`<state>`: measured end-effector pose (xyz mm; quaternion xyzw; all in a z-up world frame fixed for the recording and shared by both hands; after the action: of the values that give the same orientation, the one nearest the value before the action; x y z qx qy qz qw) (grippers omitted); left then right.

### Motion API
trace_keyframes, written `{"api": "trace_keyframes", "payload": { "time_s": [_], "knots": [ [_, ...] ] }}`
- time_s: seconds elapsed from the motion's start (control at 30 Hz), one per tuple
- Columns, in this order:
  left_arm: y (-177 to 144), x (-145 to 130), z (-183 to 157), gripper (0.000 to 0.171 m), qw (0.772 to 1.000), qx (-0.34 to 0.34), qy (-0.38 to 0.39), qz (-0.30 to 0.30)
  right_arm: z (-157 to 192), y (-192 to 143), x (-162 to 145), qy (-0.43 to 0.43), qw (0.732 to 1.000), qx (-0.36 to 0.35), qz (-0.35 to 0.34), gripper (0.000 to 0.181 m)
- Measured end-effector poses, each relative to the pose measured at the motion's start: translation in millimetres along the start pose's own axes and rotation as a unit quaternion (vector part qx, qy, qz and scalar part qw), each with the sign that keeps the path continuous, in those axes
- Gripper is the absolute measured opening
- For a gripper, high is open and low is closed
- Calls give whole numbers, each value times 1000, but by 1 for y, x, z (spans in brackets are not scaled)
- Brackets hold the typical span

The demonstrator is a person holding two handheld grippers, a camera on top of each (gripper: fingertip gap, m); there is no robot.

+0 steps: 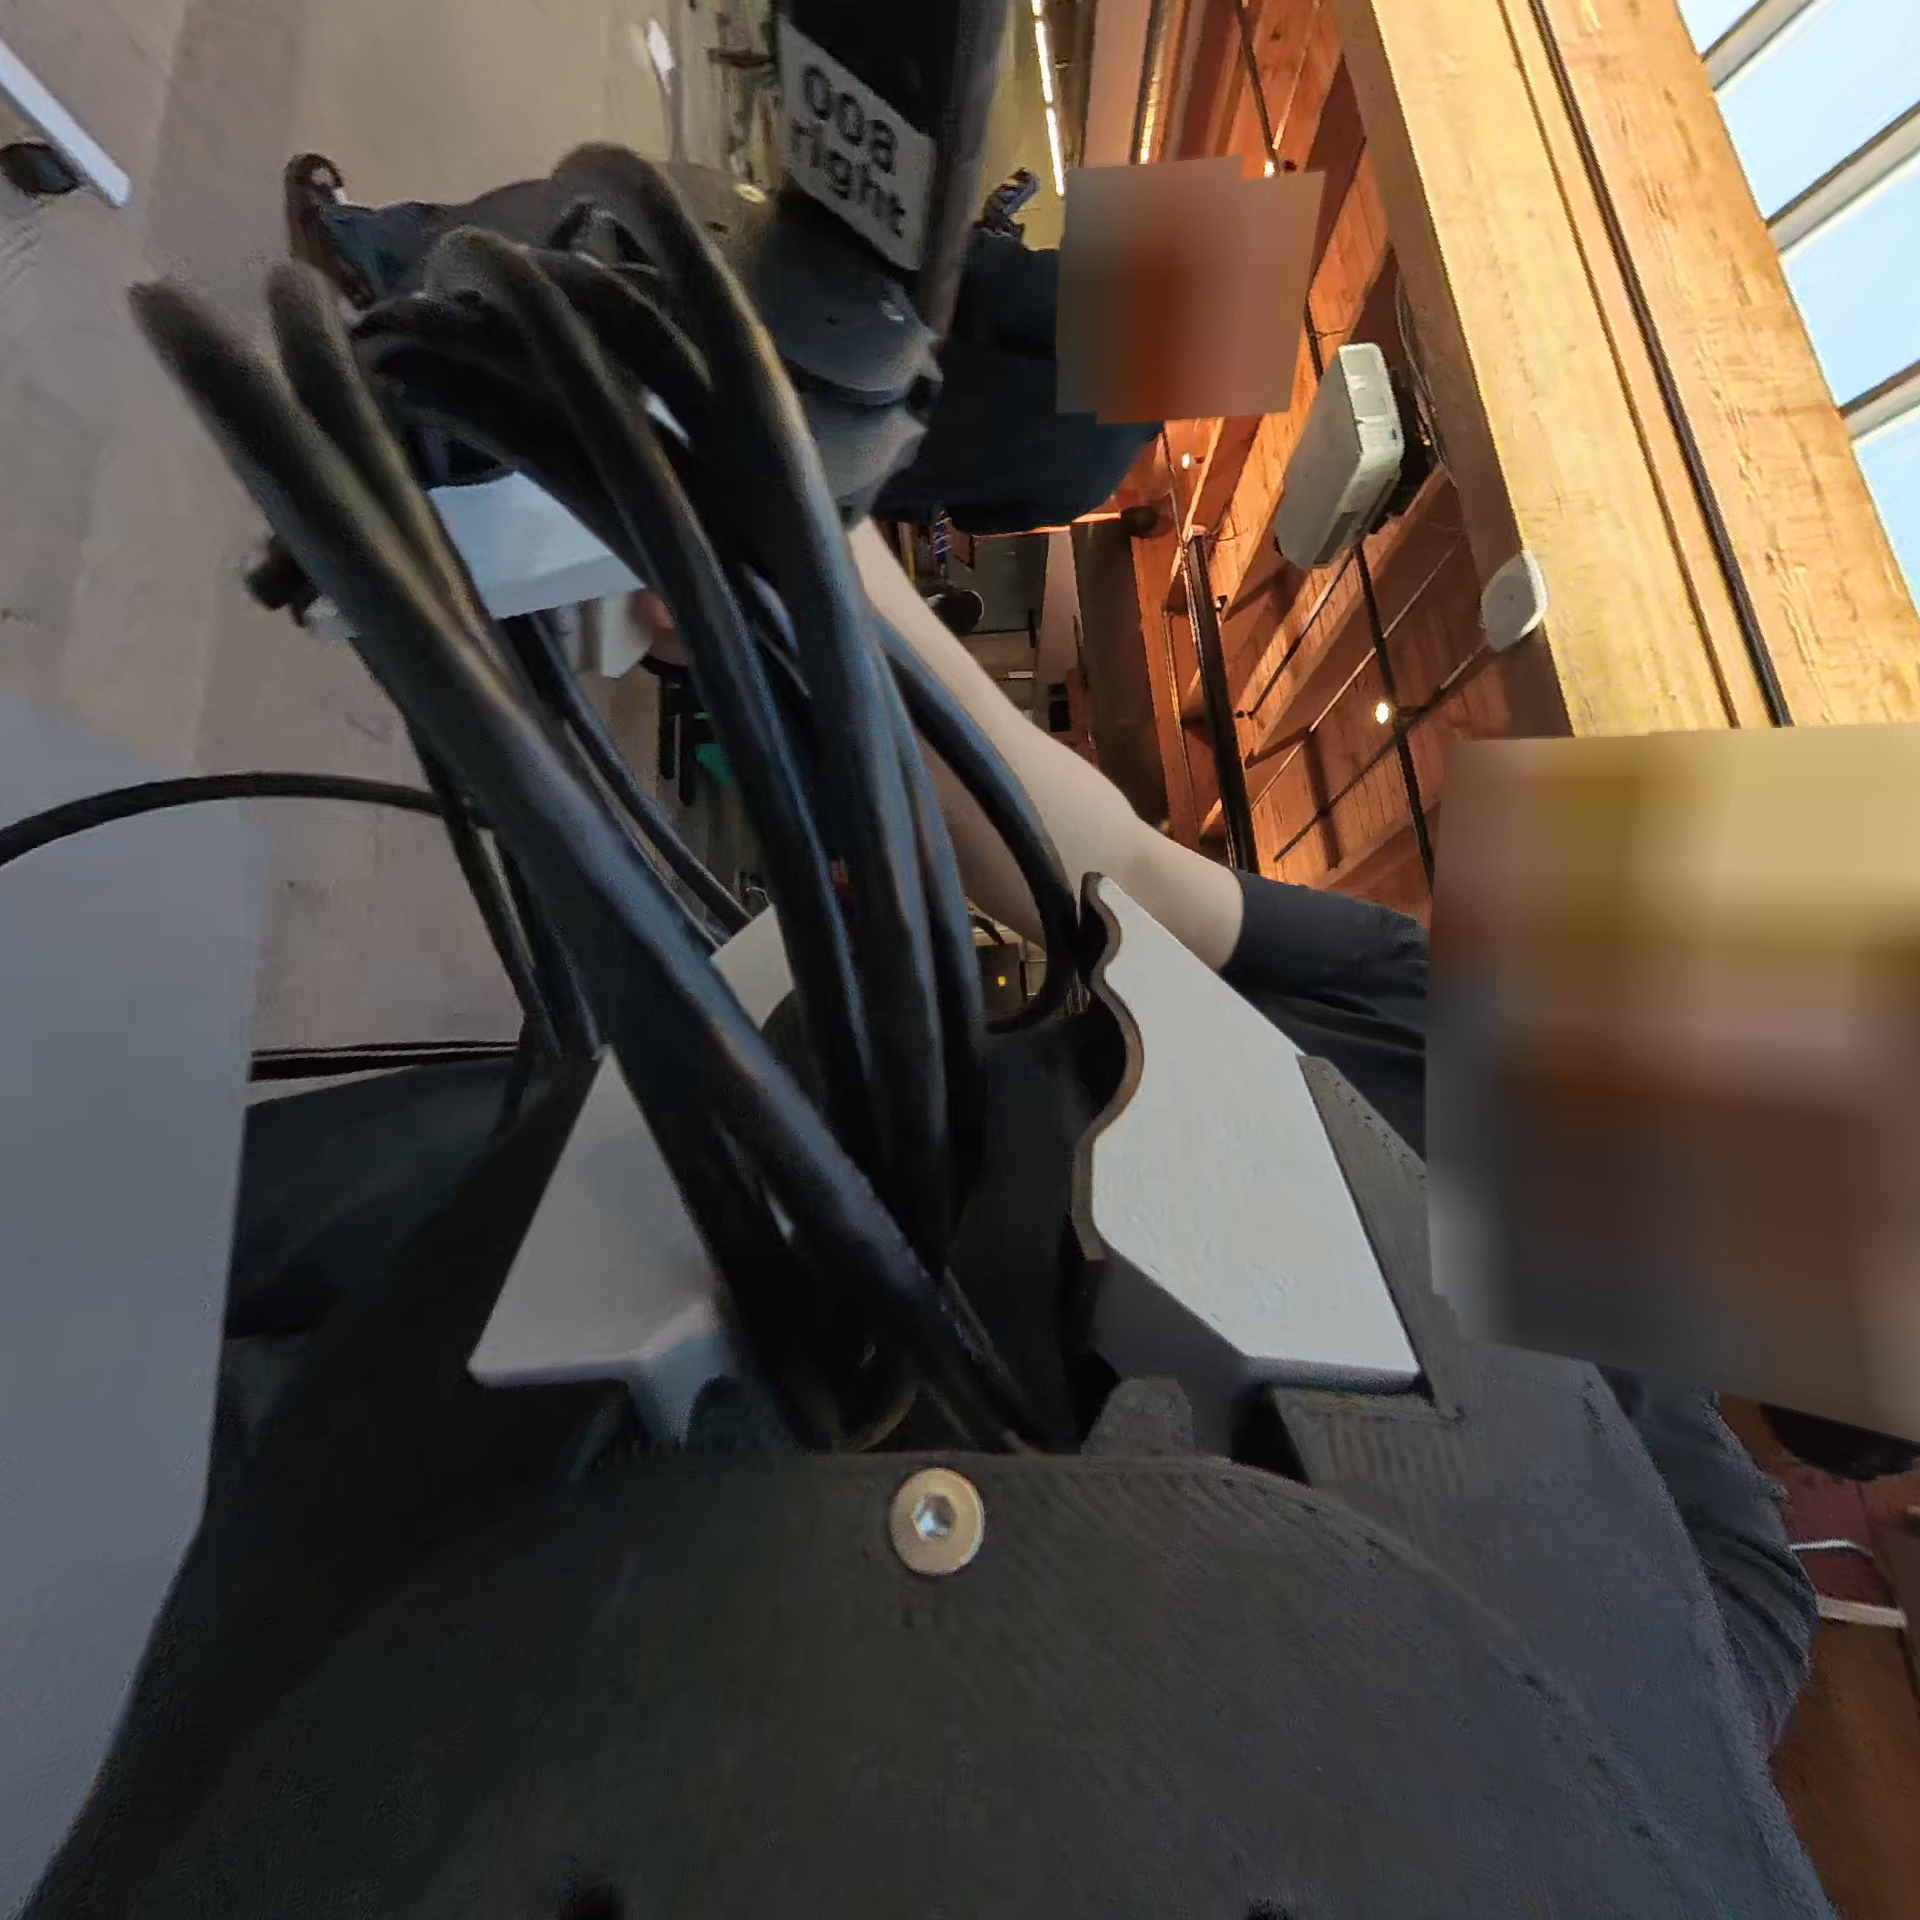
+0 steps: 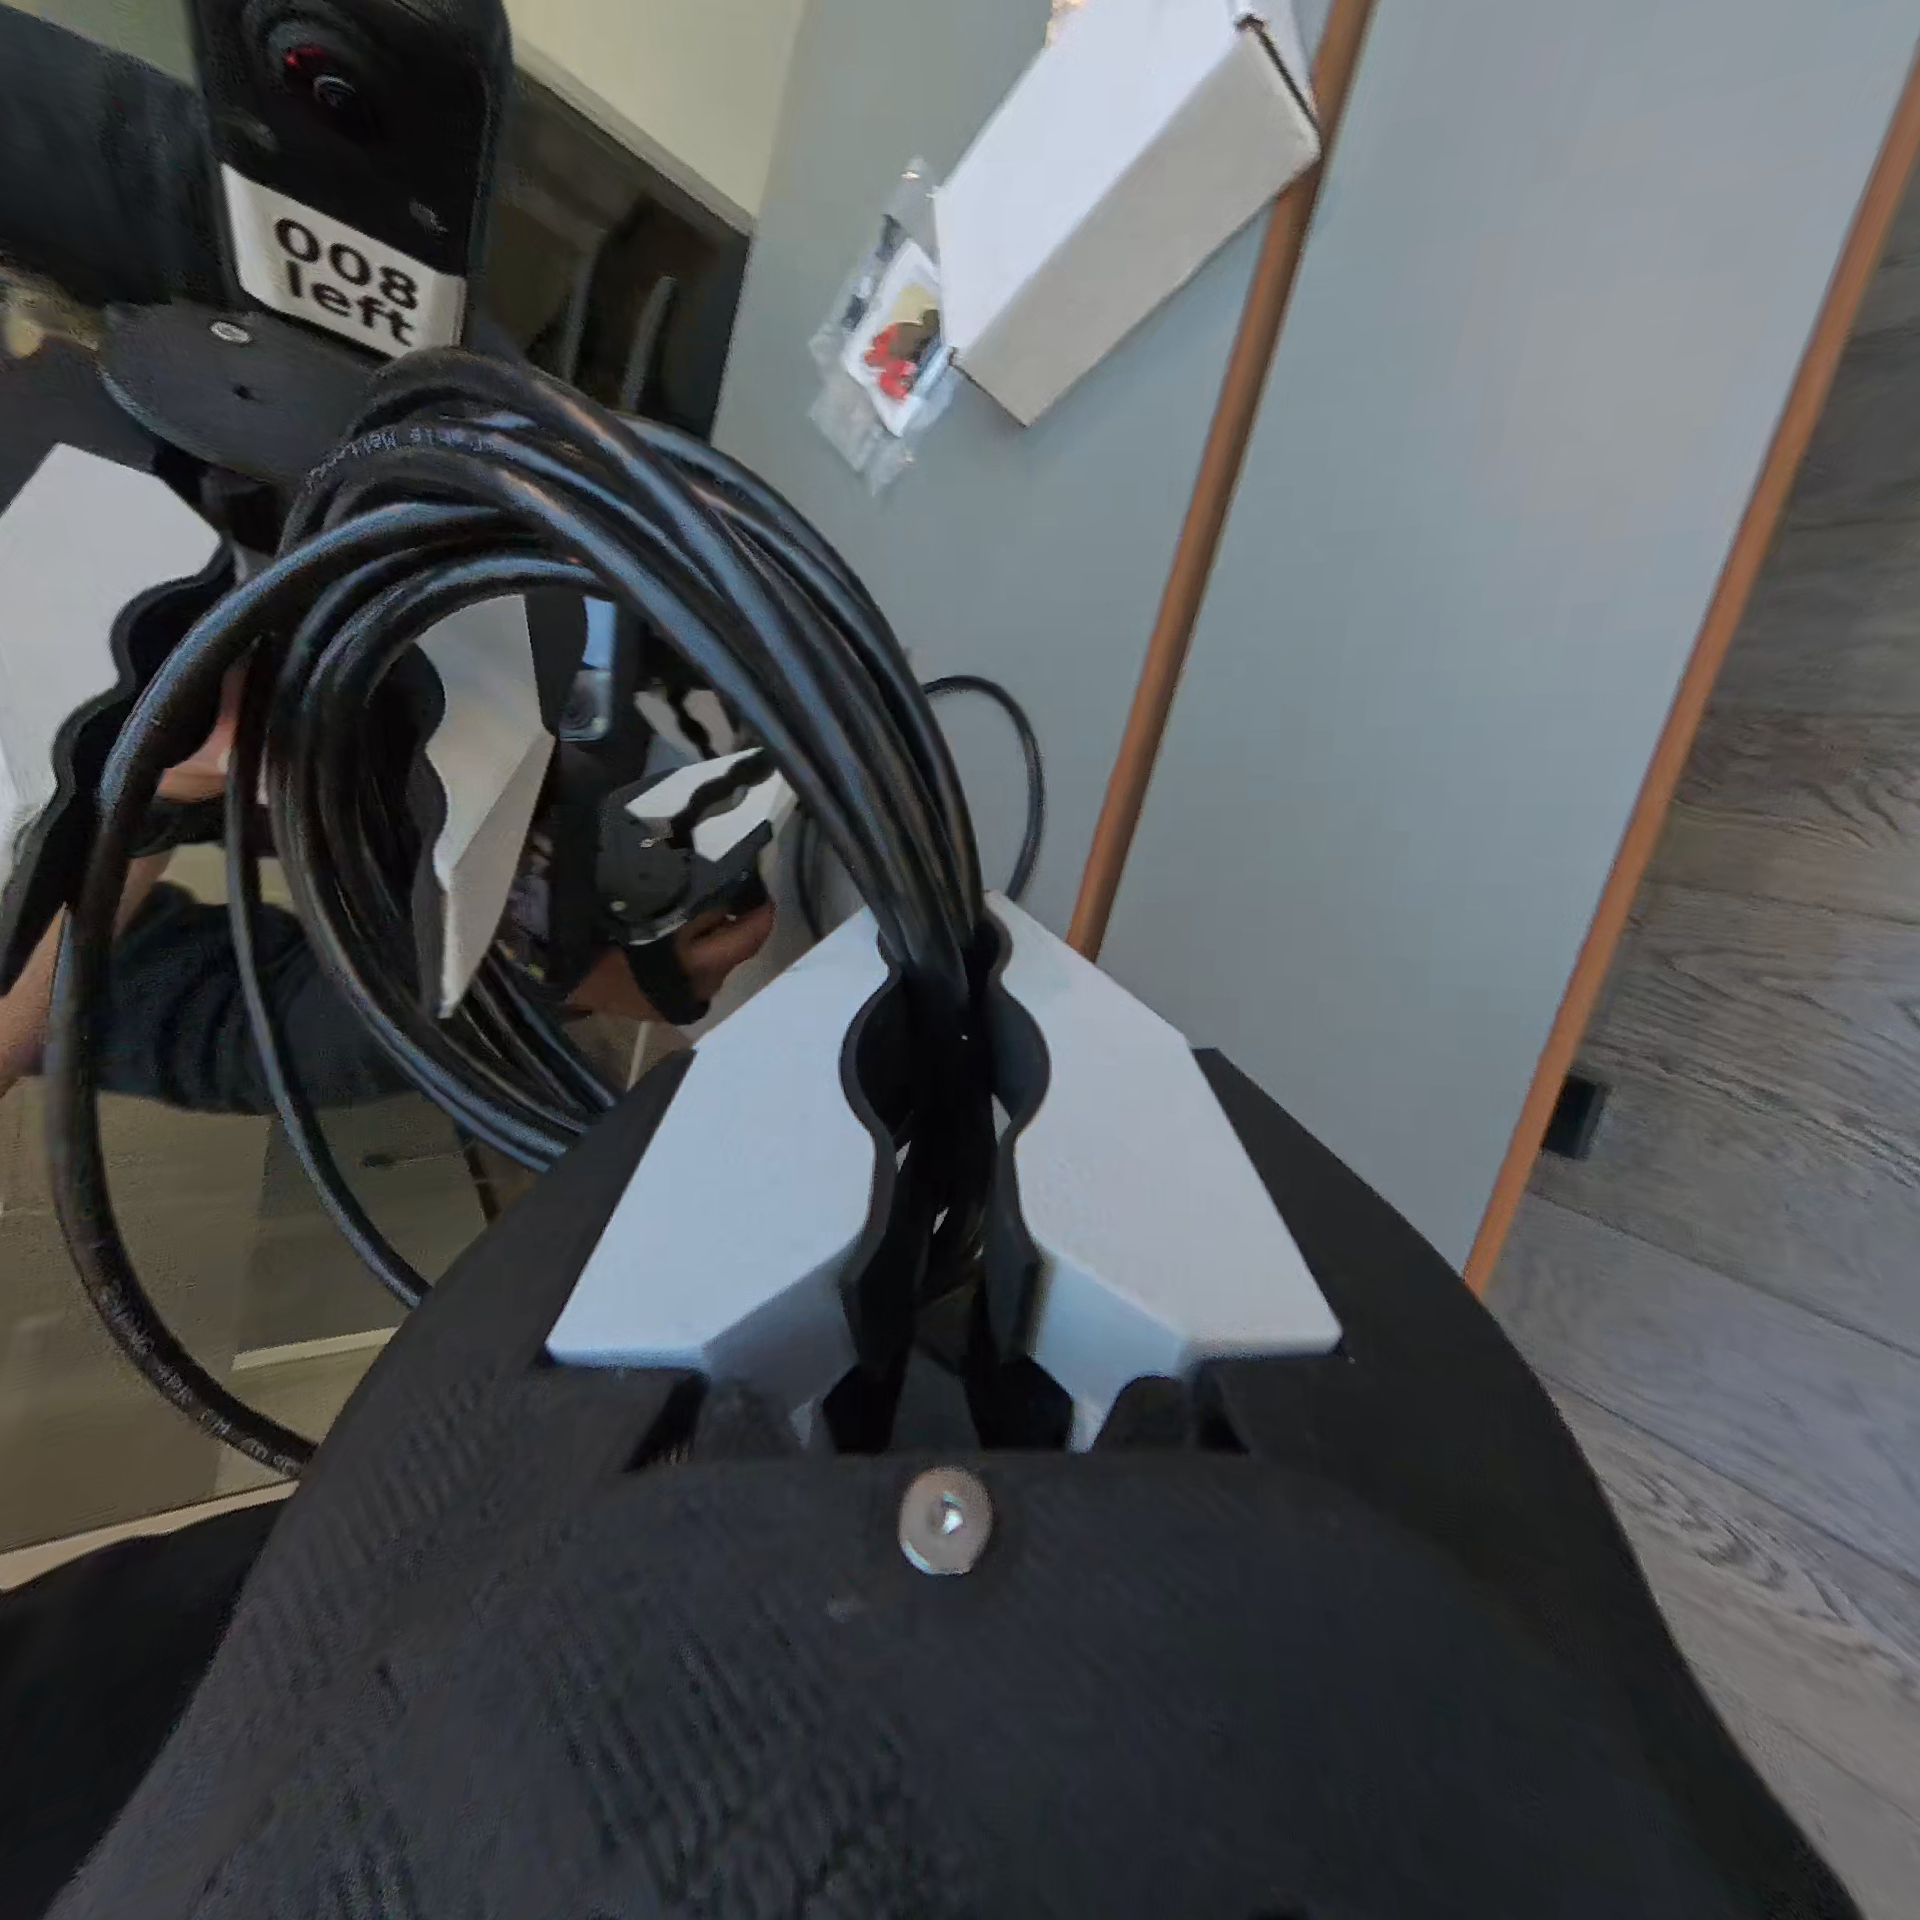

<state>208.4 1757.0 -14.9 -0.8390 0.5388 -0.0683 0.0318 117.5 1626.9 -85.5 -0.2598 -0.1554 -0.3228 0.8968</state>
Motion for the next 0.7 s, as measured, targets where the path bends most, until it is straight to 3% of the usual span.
{"api": "trace_keyframes", "payload": {
  "time_s": [0.13,0.4,0.5,0.6,0.7],
  "knots": [
    [-17,9,46,55,998,43,-17,35,-24,23,1,17,998,-52,20,2],
    [-50,27,98,65,992,62,-26,103,-62,47,16,3,999,-25,31,2],
    [-60,35,126,67,986,57,-76,134,-80,58,27,-26,997,-40,62,3],
    [-73,41,158,75,975,97,-116,160,-94,71,40,-85,990,-41,102,2],
    [-84,51,172,83,974,113,-133,143,-106,83,46,-113,985,-22,127,3]
  ]
}}
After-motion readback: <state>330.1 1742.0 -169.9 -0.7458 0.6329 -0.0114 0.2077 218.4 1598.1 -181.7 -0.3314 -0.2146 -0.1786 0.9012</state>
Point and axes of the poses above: each gripper's, where its closed fingertips meet, y out along the fingers, x out of its top, z = x × y across the jaws, the point moved 8 cm from there along -y, back along the fingers, and after that the axes turned 9 degrees about x, right-handed, at the moved point
